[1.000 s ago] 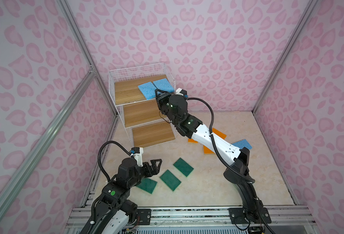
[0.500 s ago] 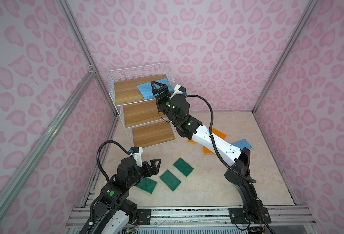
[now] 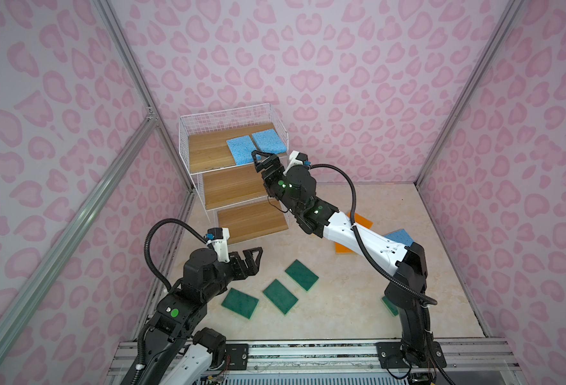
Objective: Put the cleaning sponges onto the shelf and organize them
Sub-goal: 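Withdraw the right gripper from the shelf and move it toward the remaining blue sponge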
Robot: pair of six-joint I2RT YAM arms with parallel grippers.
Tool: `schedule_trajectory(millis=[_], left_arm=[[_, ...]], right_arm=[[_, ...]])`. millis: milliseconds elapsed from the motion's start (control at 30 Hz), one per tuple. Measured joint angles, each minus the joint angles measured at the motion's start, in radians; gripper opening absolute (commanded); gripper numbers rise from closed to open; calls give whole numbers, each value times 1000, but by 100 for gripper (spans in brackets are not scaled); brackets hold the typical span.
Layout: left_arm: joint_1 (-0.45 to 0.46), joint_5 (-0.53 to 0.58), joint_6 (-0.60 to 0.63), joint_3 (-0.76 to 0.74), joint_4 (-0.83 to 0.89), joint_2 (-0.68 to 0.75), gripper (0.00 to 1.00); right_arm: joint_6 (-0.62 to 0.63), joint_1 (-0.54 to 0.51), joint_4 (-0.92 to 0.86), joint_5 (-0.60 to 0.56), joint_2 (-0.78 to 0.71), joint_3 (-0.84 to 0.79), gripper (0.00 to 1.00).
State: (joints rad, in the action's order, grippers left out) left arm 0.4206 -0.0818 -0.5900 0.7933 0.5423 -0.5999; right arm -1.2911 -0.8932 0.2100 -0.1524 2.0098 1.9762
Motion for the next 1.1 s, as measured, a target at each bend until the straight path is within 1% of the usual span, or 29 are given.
schedule_trajectory(millis=[33,67,100,133,167,300,400,567,667,733,833,967,1100], left_arm=[[0,0,0,1,1,-3,98],[0,3,4,1,3,-5,98],[0,3,8,0,6,-5,98],[-1,3,7,-3,8,-4,97],[-1,3,8,-11,8,1,97],[-2,15,7,-67,8,24,96],[-3,23,6,-115,9,31,96],[-3,29,-5,-182,6,51,96],[-3,29,-20,-217,5,74,96],[-3,28,-37,-240,2,98,97],[-3,28,-55,-261,2,131,97],[-3,26,-64,-263,-8,135,97],[-4,25,-71,-265,-21,143,97]], right_arm=[[13,1,-2,4,-16,-18,73],[38,2,-5,15,-37,-41,57],[58,2,-11,20,-57,-60,43],[88,2,-22,23,-82,-83,31],[121,3,-31,25,-108,-105,25],[272,-8,-138,26,-161,-94,19],[382,-37,-205,21,-163,-55,11],[540,-92,-325,-26,-63,130,11],[632,-130,-379,-102,5,237,10],[682,-150,-381,-146,32,265,9],[732,-166,-396,-183,87,338,9],[761,-165,-433,-212,163,462,8],[770,-158,-443,-222,201,515,7]])
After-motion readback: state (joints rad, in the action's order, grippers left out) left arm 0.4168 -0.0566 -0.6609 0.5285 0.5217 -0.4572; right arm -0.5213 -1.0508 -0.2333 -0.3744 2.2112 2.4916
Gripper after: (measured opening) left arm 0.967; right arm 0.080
